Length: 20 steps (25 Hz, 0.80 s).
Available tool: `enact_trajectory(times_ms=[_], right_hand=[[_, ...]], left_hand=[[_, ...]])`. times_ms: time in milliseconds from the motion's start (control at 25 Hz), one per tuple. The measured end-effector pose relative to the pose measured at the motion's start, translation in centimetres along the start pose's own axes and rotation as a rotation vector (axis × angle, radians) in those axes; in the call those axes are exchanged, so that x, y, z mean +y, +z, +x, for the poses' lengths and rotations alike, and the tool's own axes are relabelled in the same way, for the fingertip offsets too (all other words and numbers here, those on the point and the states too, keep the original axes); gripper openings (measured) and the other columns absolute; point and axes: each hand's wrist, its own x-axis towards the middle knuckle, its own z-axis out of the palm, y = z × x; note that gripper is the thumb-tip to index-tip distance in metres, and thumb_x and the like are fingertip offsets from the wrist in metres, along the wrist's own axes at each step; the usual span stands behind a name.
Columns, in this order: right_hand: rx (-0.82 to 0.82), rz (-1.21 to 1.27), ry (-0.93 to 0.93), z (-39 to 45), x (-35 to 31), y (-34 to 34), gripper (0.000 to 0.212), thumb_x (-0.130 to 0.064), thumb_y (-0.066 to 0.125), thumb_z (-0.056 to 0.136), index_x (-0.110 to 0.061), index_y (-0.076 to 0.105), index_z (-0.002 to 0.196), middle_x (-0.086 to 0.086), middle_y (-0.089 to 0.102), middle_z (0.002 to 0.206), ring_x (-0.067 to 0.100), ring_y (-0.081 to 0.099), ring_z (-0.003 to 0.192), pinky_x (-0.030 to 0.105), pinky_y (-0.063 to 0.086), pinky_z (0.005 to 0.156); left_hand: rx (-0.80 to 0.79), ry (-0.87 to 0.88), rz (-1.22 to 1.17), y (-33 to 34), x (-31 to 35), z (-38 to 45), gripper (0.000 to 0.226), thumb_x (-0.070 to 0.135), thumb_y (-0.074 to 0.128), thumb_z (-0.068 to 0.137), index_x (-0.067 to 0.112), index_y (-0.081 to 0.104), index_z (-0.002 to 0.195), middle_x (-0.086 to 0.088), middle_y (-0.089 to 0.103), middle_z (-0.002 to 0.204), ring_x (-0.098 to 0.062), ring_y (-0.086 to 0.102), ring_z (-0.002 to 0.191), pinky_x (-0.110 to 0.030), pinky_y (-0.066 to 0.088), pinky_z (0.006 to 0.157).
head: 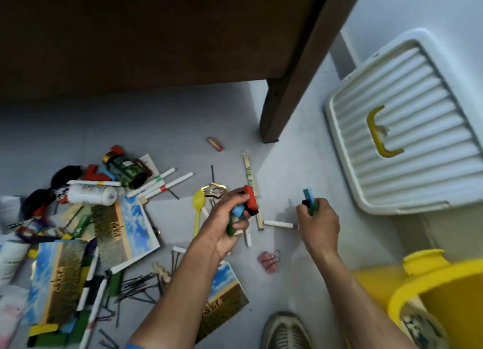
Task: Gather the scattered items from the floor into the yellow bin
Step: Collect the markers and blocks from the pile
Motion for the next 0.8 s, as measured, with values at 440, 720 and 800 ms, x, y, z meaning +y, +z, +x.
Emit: enact_trajectory(times_ms=[440, 720, 800], right_hand=[[-0.138, -0.380, -0.006, 1.2, 1.1, 2.1, 0.026, -0.024, 0.051, 0.096, -0.002, 0.054, 0.109, 0.015, 0.055, 0.107, 0.035, 0.061, 0.089, 0.033, 0.038, 0.064], [-0.396, 0.790, 0.313, -2.0, -5.1, -0.5, 0.021, -0.014, 0.069, 0.075, -0.009, 0.056, 0.059, 0.007, 0.049, 0.051, 0.016, 0.034, 0.040, 0.023, 0.026, 0.040], [-0.447, 0.967, 0.217, -3.7, -6.2, -4.4, 0.016, -0.020, 0.067, 0.069, -0.009, 0.057, 0.065, 0.009, 0.050, 0.055, 0.017, 0.033, 0.041, 0.023, 0.025, 0.040]], left_hand=[[0.048, 0.028, 0.092, 0.5, -1.3, -0.3, 0.029, 0.009, 0.069, 0.071, 0.006, 0.061, 0.098, -0.014, 0.062, 0.074, -0.011, 0.050, 0.050, -0.013, 0.029, 0.033], [0.088, 0.058, 0.210, 1.9, -1.5, -3.0, 0.018, 0.002, 0.061, 0.086, 0.004, 0.060, 0.104, -0.016, 0.059, 0.076, -0.014, 0.049, 0.050, -0.016, 0.028, 0.034], [0.005, 0.083, 0.219, 4.2, -1.8, -4.6, 0.018, 0.001, 0.059, 0.087, 0.006, 0.058, 0.104, -0.013, 0.058, 0.072, -0.014, 0.048, 0.049, -0.017, 0.027, 0.034]])
